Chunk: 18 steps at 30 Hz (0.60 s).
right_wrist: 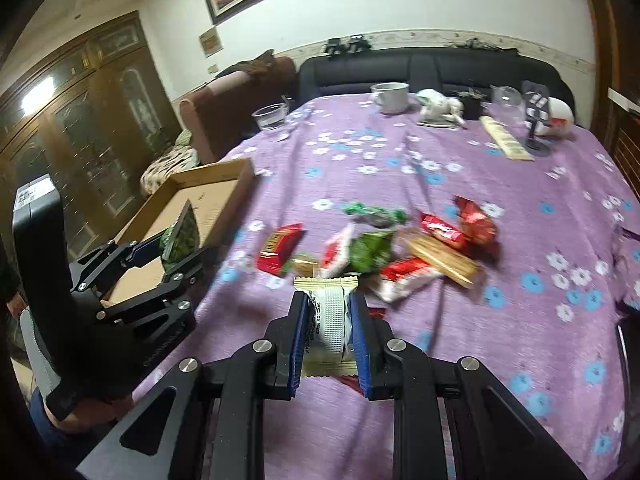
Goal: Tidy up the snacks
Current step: 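Carry the green bag and cream biscuit over the cardboard tray with both grippers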
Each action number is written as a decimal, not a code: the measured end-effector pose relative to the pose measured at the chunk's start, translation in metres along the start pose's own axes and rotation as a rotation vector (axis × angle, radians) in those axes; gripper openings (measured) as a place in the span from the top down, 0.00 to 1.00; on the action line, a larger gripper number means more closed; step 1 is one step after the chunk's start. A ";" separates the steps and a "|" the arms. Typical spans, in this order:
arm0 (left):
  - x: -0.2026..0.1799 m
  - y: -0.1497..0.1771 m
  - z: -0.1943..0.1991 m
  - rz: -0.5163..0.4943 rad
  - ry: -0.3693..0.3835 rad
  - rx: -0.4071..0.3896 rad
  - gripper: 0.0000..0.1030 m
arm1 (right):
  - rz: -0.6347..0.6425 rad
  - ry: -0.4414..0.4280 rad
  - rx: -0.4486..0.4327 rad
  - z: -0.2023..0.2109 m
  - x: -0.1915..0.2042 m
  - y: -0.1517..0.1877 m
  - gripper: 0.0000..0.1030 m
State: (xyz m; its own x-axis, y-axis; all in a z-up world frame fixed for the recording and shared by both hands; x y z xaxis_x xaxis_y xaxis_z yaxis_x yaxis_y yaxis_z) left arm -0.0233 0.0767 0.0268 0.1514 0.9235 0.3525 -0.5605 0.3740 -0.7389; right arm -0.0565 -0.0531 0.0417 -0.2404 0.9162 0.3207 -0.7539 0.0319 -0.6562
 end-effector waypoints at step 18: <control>0.091 0.035 -0.007 0.165 -0.137 0.035 0.60 | 0.142 -0.106 0.074 -0.048 0.102 -0.003 0.79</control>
State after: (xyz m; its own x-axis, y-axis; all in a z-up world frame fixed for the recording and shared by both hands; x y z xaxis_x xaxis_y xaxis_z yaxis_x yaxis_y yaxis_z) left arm -0.0233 0.1749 0.0285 -0.0554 0.9506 0.3053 -0.5968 0.2136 -0.7734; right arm -0.0499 0.0595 0.0437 -0.4079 0.8620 0.3011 -0.7497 -0.1280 -0.6492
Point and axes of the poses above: each gripper's, at about its wrist camera, not at the fingertips, and z roughly against the way its jaws point, x to its left, y to its underside, the point moved 7 cm from there along -z, roughly the way its jaws point, and after that the axes turned 8 degrees about -z, right-handed, at the moved point
